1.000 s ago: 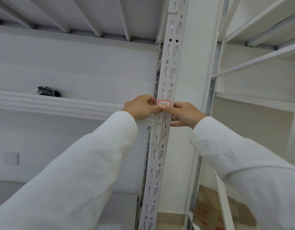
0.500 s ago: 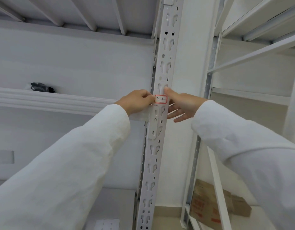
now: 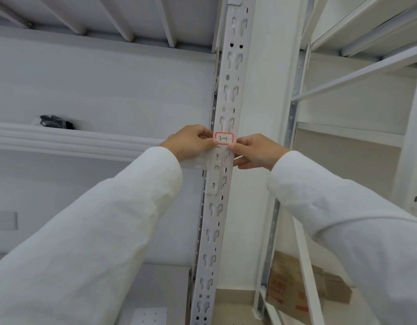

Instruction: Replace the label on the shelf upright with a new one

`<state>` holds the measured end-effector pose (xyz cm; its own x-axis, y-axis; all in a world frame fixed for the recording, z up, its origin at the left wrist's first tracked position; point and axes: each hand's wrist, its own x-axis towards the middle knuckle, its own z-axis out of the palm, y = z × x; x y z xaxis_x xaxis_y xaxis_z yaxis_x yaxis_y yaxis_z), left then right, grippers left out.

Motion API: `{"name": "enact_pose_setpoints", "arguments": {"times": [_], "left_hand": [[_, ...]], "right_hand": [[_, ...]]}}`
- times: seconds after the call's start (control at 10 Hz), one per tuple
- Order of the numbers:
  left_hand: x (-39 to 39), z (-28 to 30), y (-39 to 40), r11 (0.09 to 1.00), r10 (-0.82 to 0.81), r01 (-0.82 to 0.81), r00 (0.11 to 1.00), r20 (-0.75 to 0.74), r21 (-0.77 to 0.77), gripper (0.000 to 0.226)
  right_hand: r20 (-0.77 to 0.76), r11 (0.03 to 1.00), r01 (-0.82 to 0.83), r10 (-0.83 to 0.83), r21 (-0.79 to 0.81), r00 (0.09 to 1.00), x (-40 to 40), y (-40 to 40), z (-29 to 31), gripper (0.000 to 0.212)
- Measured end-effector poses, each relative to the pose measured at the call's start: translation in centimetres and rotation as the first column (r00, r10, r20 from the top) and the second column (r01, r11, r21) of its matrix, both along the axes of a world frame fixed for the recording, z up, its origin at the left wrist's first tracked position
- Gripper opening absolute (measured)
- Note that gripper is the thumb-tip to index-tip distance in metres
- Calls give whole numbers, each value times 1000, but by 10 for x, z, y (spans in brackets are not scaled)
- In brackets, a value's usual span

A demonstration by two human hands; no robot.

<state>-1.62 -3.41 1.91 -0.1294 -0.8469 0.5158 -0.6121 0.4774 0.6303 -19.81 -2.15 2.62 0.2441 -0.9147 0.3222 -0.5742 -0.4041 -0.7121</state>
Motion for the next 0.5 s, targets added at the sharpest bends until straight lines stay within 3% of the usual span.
{"name": "enact_pose_setpoints", "arguments": {"times": [0.1,0.2,0.3,0.4,0.5], "left_hand": [[-2,-4,8,1000,8,-8,1000,-24,9,33],[-10,-13,18,984,147,-144,989,28,-102,34],[-11,-25,35,976,144,-128,986,80,-174,42],[4,-48,66,983,36,-48,997,-71,-178,46],[25,-75,118,950,-161,19,885,-437,-311,33]], "right_hand": [[-11,1000,-4,4,5,1000,1,4,-2,27],[-42,1000,-7,7,-13,999,3,12,-4,41],[-79,992,62,-70,-106,994,4,29,-14,46],[-34,965,65,-76,-254,997,-4,64,-34,35],[258,932,37,62,-361,964,-19,121,-55,20]]}}
